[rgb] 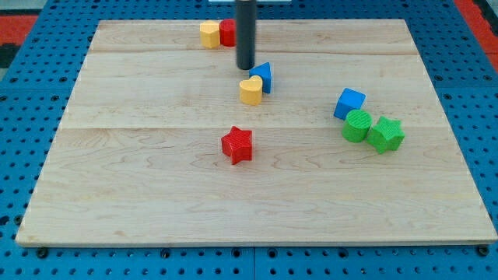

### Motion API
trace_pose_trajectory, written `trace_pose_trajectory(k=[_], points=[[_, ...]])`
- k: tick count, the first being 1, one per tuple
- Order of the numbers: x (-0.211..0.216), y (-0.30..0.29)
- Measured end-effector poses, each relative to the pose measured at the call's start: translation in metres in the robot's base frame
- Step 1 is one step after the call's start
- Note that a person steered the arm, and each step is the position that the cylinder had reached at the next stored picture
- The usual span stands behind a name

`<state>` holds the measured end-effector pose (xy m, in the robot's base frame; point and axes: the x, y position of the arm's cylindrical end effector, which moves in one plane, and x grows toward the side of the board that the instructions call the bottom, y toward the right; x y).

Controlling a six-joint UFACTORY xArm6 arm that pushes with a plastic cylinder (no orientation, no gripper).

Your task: Move blue blocks towards green blocks

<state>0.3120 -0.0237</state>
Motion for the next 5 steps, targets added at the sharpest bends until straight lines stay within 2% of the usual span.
trace_pose_trajectory(k=[1,2,4,5], points=[[0.024,0.065],[0.023,0.086],[0.056,0.094],[0.078,0.075]])
